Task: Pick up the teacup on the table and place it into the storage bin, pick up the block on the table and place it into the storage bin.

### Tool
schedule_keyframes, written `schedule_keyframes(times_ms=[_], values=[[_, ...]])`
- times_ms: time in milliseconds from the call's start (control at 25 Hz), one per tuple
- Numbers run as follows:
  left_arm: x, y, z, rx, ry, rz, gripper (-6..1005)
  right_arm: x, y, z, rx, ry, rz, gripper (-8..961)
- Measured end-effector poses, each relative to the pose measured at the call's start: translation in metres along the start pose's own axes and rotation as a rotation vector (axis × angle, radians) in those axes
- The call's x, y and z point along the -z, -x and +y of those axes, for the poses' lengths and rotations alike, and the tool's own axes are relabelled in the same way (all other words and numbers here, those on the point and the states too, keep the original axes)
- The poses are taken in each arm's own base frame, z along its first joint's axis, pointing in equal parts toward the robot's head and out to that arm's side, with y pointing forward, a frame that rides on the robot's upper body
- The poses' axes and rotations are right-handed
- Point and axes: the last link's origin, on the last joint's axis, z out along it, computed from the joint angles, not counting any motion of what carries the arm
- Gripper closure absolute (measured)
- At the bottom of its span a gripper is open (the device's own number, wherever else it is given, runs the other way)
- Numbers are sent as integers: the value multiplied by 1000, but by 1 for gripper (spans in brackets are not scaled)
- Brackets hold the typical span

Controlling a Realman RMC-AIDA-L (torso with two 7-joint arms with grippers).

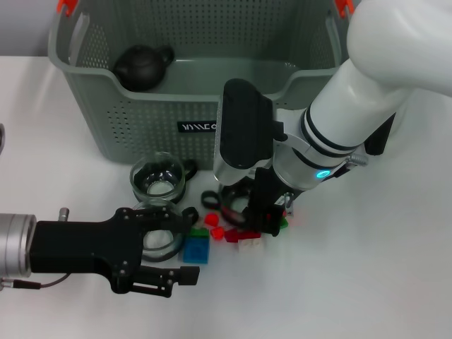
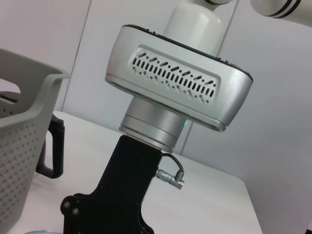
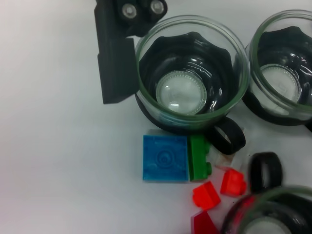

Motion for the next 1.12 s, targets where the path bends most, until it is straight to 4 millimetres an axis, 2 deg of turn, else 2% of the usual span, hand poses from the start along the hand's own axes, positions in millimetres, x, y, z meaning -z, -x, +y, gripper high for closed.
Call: schedule_keyframes(times_ms=[360,720,920,1120], values=[[3,1,0,4,-13,12,253,1,2,1,3,9,0,867],[4,1,0,-2,-15,9,255,8,4,6,2,50,-9,896],[4,1,2,-4,-6,10,256,25,7,9,-2,85,-38,896],[5,2,3,-4,-6,9,257,54,6,9,-16,93,-61,896]])
